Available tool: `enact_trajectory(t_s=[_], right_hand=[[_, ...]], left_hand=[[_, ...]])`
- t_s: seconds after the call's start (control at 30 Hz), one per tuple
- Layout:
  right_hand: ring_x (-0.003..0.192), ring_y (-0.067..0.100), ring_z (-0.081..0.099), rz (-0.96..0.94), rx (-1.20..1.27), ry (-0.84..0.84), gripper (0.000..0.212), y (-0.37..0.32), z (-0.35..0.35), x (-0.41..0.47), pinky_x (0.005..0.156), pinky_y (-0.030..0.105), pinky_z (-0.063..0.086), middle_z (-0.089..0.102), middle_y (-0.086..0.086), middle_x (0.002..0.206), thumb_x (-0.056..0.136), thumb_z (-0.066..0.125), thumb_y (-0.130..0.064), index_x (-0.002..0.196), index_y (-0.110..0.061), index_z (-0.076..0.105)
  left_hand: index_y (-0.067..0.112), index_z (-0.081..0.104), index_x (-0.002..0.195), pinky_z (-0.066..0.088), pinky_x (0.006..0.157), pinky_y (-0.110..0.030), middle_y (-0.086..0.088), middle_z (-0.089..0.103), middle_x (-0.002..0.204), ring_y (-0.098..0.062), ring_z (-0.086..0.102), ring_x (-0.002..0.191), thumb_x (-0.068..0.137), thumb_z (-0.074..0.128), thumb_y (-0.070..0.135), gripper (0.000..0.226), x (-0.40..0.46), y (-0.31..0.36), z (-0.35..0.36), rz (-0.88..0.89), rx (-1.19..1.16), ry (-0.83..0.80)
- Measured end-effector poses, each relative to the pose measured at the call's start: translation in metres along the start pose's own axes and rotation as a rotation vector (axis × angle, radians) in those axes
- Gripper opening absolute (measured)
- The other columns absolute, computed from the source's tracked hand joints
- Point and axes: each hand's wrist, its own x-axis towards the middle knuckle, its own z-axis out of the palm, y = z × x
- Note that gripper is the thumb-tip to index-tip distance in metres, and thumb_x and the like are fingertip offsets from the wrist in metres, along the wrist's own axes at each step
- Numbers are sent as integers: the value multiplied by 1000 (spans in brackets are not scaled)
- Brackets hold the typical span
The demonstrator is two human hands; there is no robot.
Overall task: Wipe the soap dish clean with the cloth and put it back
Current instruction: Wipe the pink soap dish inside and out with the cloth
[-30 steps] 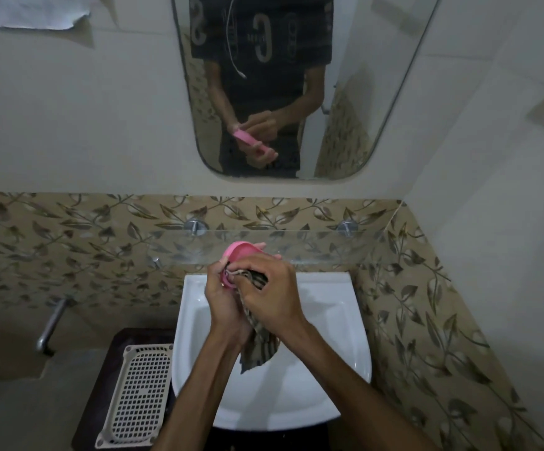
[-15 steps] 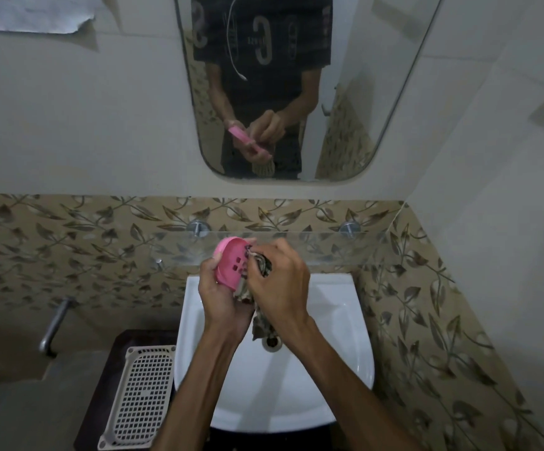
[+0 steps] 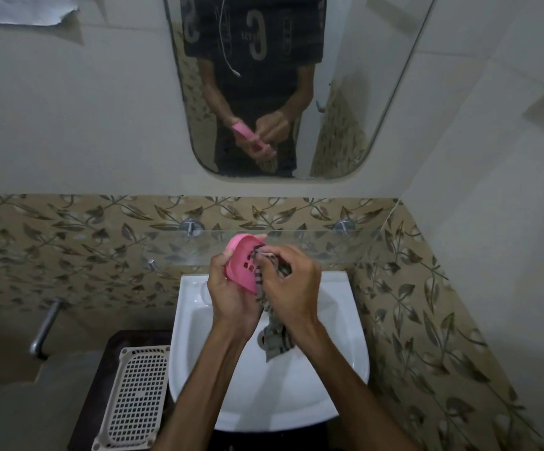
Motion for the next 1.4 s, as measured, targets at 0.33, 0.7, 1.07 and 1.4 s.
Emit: enact_trajectory(t_s=[0.33, 0.7, 1.07, 1.4], right_hand=[[71, 14, 61, -257, -247, 1, 21, -6, 5, 17, 60, 21, 47, 68, -2, 93, 81, 70, 0, 95, -14, 77], [76, 2, 68, 183, -216, -340, 5, 6, -8, -4, 67, 22, 59, 77, -10, 88, 86, 78, -17, 87, -21, 80], [86, 17, 70, -169, -76, -125, 24, -18, 23, 3, 76, 32, 58, 76, 0, 98, 82, 68, -2, 98, -16, 79], [85, 6, 65, 123, -238, -247, 10, 26, -5, -20, 74, 23, 53, 74, -7, 97, 90, 74, -15, 96, -22, 78]], left_hand=[[8, 74, 117, 50, 81, -37, -12, 70, 109, -22, 66, 98, 98, 40, 45, 53, 1, 2, -1, -42, -33, -34], [-7, 55, 133, 46, 98, -52, -35, 61, 119, -49, 61, 111, 97, 36, 39, 61, 9, 7, -7, 86, 64, 28], [5, 71, 122, 47, 101, -35, -13, 69, 116, -27, 62, 114, 94, 53, 43, 50, -1, -11, -12, -22, -69, 90], [-1, 62, 133, 46, 95, -48, -22, 68, 108, -36, 59, 108, 97, 47, 43, 58, -1, 2, -23, -58, 39, 82]])
